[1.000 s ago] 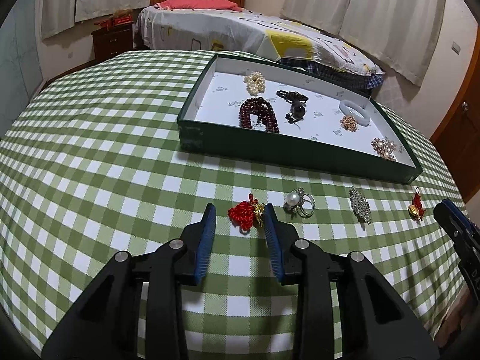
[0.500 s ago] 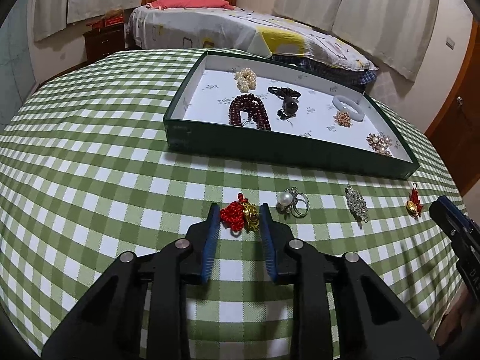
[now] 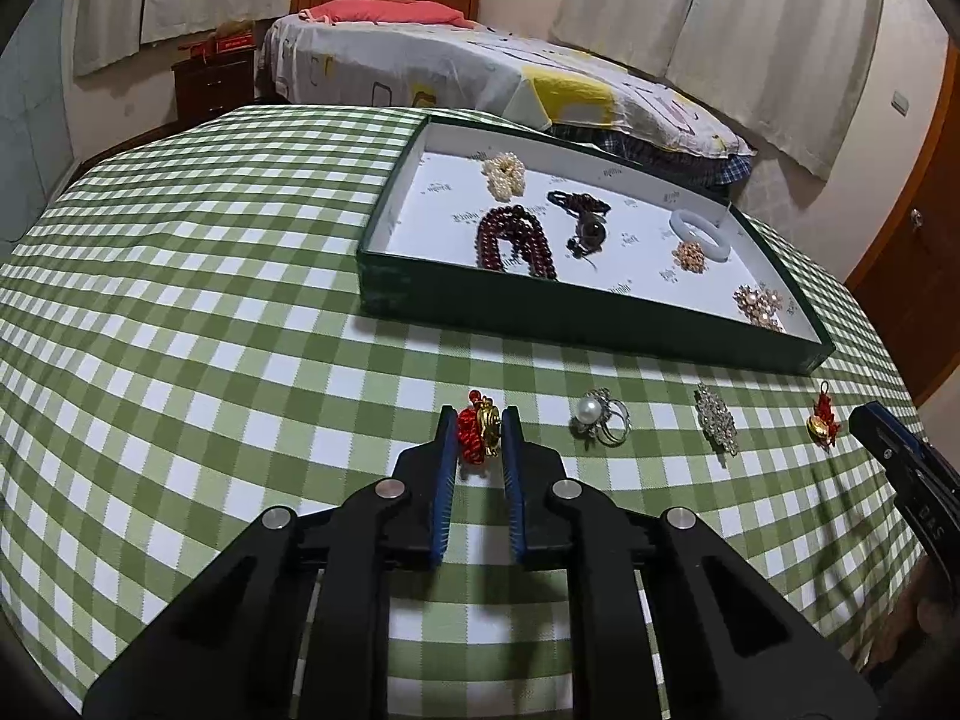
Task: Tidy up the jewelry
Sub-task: 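Grasp the red knot charm with the left tool while the right tool grasps the gold coin tassel, then carry the red knot charm and gold coin tassel over the green box with both tools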
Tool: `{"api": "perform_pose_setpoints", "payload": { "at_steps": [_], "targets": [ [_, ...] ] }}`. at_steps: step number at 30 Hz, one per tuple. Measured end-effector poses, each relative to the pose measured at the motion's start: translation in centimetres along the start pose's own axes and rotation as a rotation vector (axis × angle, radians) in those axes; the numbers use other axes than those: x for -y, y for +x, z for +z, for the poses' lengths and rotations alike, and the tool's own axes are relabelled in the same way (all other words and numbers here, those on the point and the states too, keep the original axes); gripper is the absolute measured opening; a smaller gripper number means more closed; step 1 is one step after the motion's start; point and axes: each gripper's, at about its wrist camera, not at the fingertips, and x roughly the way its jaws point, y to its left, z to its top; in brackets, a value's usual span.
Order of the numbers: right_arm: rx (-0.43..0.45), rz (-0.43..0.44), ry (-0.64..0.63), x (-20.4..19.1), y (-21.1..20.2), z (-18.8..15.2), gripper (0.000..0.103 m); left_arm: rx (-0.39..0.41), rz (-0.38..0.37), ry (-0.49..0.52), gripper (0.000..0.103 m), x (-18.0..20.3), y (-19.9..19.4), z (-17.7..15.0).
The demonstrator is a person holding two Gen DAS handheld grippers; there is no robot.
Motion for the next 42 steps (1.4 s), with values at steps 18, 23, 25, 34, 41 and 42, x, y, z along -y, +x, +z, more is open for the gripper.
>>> {"api": "perform_pose_setpoints", "payload": {
  "at_steps": [18,23,25,34,41,42],
  "targets": [
    [-0.167,-0.038,0.049,1.5,4.0,0.5,0.039,0.019,0.019,-0.009,0.014,-0.9,-0.3,0.5],
    [-0.174,-0.029,0.059,1.6,4.1,0.4,0.037,0.019,0.019,-0.009,0.014,-0.9,-0.4,0.5],
    [-0.173,-0.023,0.061,1.7,4.1,0.3,0.029,0.019,0.019,-0.009,0.014,-0.9,-0.3,0.5],
    [-0.16,0.002,0.044,0.9,3.9,0.0,0.023,0.019,0.019,-0.01,0.014,-0.9,-0.3,0.5],
    [-0.135,0.009,0.029,0.4,3.4,0.0,0.023,0.021,0.02,-0.021,0.014,-1.2,-0.4,0.6],
    [-0.129,0.011,0.027,0.3,3.2,0.0,0.022,0.023,0.022,-0.021,0.014,-1.2,-0.4,0.6]
  ]
}}
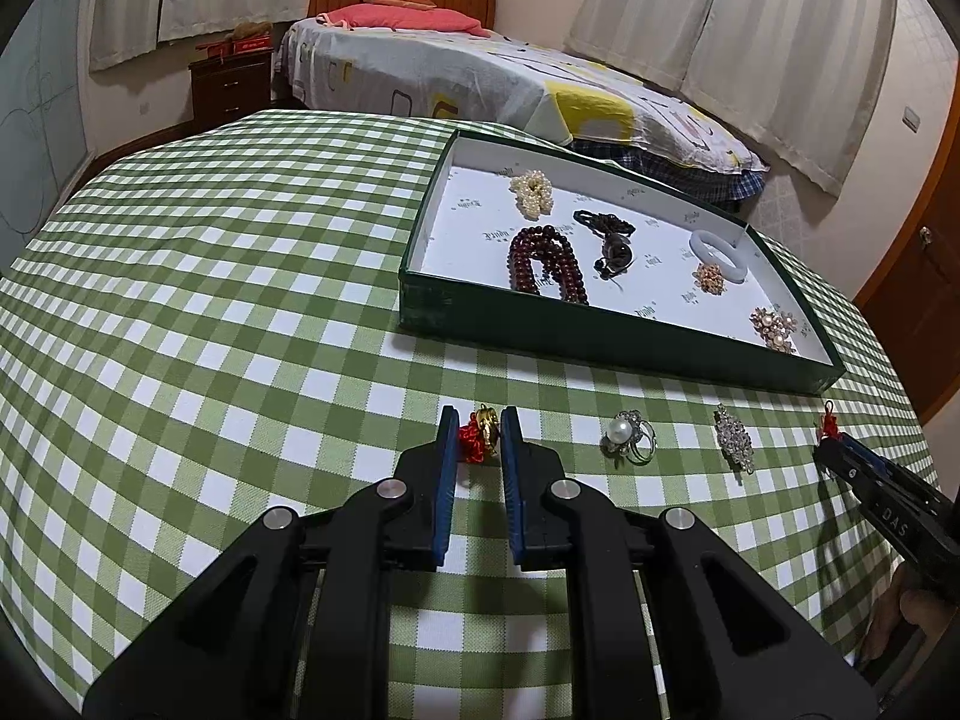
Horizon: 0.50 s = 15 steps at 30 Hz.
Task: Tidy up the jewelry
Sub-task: 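Carry the red knot charm and gold coin tassel over the green box with both tools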
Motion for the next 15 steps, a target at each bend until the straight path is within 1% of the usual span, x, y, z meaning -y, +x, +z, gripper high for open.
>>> {"api": "perform_pose_setpoints", "payload": {
  "at_steps": [8,15],
  "targets": [
    [0.053,0.021,-0.023,-1.0,-1.7,0.2,0.022,0.013,-0.008,0.012,0.014,0.5,-0.8,-0.3],
    [0.135,0.048,-0.045,-2.0,-4.4,1.9,0.022,0.077,-0.048,0.05,0.014,2.8,-3.2,1.2]
  ]
}}
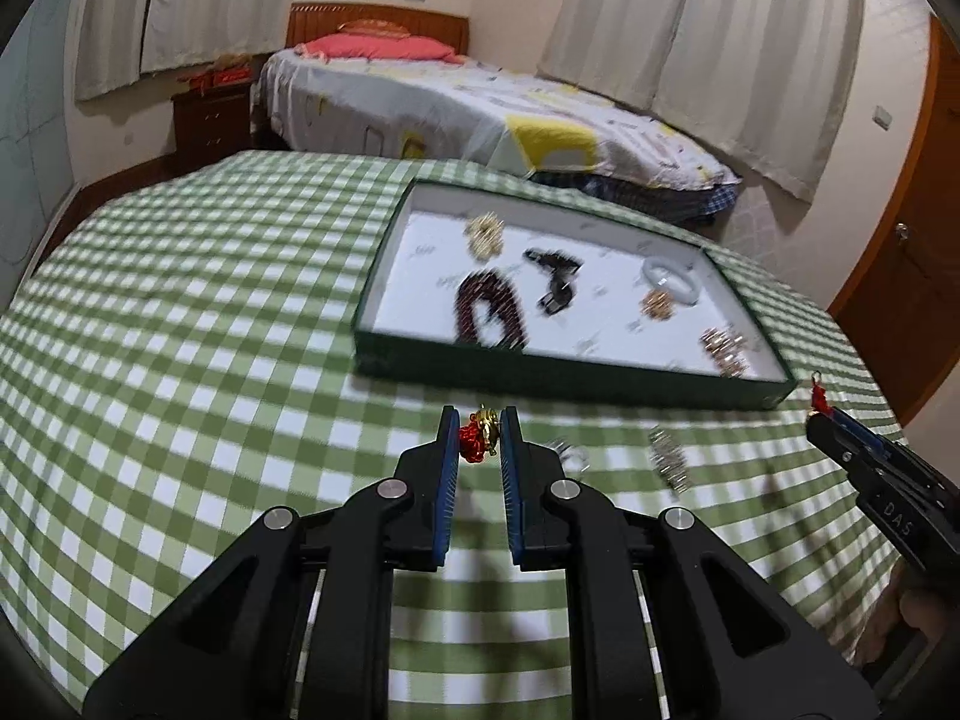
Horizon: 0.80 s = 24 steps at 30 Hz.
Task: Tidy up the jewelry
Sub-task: 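Carry the red knot charm and gold coin tassel over the green box with both tools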
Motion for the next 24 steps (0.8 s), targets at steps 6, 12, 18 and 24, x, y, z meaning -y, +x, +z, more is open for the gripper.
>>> {"api": "perform_pose_setpoints", "payload": {
  "at_steps": [6,12,18,24],
  "targets": [
    [0.064,0.025,-0.032,-1.1,-1.1,2.0,0.022,0.055,-0.037,0.033,0.014,2.1,-0.9,2.3],
    [0.12,0.051,-0.063,-2.1,-0.9,4.4,0.022,0.105,-0.074,0.065,0.014,4.5,-0.5,4.8],
    [0.142,0.076,-0.081,-2.7,0.9,6.0,0.022,0.111,-0.101,0.096,0.014,6.7,2.3,6.8],
    [0.087,0.086,-0.082,-2.5,4.5,6.0,0.022,0.039,-0.09,0.112,0.014,7.3,7.1,6.7]
  ]
}}
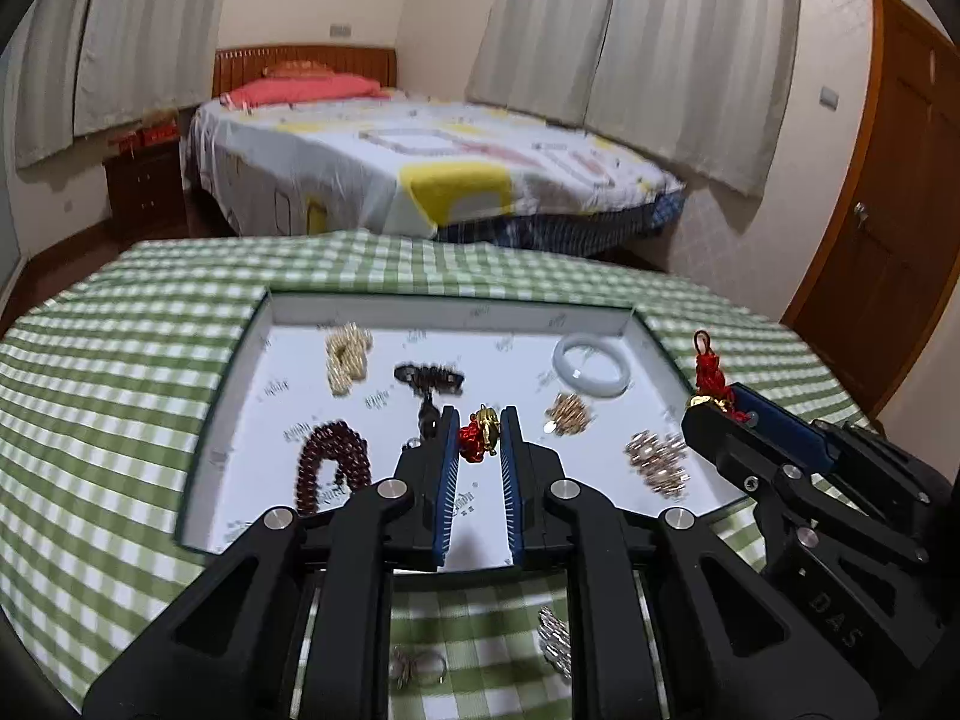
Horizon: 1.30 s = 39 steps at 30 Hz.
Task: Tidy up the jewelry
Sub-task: 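Carry the red knot charm and gold coin tassel over the green box with both tools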
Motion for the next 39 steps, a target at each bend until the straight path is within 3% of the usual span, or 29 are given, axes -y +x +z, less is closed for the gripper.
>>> {"api": "perform_pose_setpoints", "payload": {
  "at_steps": [8,14,31,39],
  "targets": [
    [-0.144,0.025,0.021,0.9,5.2,-1.7,0.022,-0.137,0.01,-0.015,0.014,-1.0,5.7,-1.5],
    [-0.222,0.022,0.044,1.7,7.1,-2.5,0.022,-0.148,0.024,0.023,0.014,-0.6,6.4,-1.8],
    [-0.264,0.033,0.052,2.7,7.7,-2.5,0.023,-0.161,-0.013,0.037,0.015,0.8,7.2,-1.5],
    [-0.267,0.025,0.054,2.8,7.7,-2.5,0.028,-0.182,-0.003,0.019,0.028,0.4,7.6,-1.6]
  ]
}}
